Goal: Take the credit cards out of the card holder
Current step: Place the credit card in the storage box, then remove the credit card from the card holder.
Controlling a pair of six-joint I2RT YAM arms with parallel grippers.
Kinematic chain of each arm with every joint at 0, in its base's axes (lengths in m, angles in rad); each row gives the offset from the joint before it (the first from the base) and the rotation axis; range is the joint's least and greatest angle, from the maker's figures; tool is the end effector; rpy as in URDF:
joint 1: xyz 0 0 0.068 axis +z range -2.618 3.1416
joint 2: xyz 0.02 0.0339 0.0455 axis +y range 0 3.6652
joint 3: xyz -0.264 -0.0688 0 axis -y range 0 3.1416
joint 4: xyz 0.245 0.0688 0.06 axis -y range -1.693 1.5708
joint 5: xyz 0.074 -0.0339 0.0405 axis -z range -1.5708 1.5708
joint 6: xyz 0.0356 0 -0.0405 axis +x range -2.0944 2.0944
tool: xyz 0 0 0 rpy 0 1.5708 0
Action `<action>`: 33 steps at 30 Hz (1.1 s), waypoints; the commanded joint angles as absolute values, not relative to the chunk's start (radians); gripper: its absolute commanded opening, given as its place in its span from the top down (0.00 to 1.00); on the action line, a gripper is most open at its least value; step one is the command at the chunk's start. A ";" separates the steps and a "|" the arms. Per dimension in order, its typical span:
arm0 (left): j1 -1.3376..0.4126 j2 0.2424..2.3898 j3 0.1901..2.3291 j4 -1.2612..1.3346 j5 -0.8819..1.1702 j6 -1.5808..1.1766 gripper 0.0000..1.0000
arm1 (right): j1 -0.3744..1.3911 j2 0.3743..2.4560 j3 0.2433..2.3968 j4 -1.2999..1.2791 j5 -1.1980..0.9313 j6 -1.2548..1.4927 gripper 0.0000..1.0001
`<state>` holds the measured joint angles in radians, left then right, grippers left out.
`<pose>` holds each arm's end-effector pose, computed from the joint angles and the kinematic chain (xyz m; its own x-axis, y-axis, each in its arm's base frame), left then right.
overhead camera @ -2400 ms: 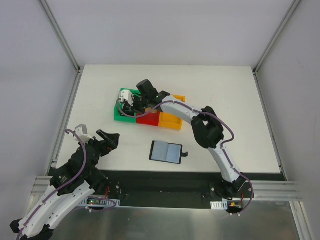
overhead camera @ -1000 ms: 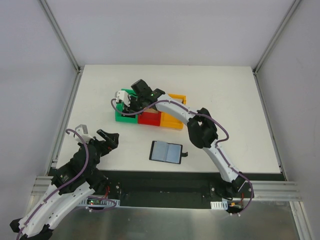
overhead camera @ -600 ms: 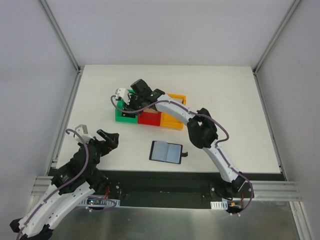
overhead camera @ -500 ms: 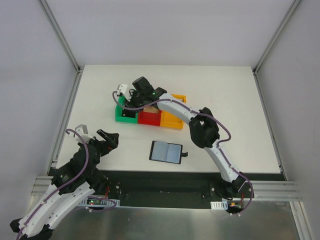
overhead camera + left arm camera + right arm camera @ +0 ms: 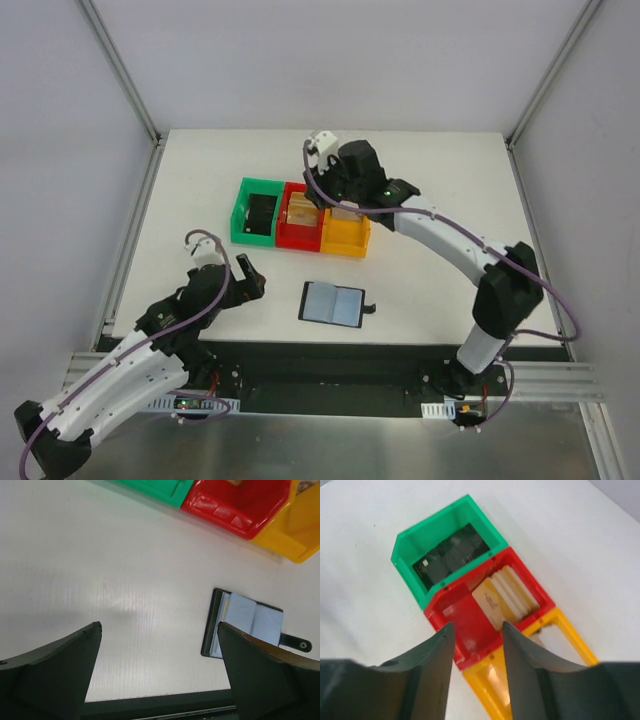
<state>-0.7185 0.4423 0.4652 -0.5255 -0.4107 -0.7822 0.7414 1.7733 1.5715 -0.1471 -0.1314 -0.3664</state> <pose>0.0985 -0.0672 0.2407 -0.4970 -0.4239 -0.7572 -0.0143 0.8765 -0.4813 0.3124 0.2924 0.3444 0.0370 -0.4477 -0.8934 -0.8002 0.5223 -0.2949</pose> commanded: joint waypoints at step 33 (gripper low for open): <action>-0.922 0.977 0.361 0.201 0.032 -0.861 0.33 | 0.868 0.922 0.494 -0.198 0.111 0.310 0.22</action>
<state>-0.9169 0.9813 0.3637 0.1165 0.0681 -0.8330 0.8665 0.9592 0.5247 -0.2733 0.1852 0.2611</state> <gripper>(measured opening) 0.672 0.804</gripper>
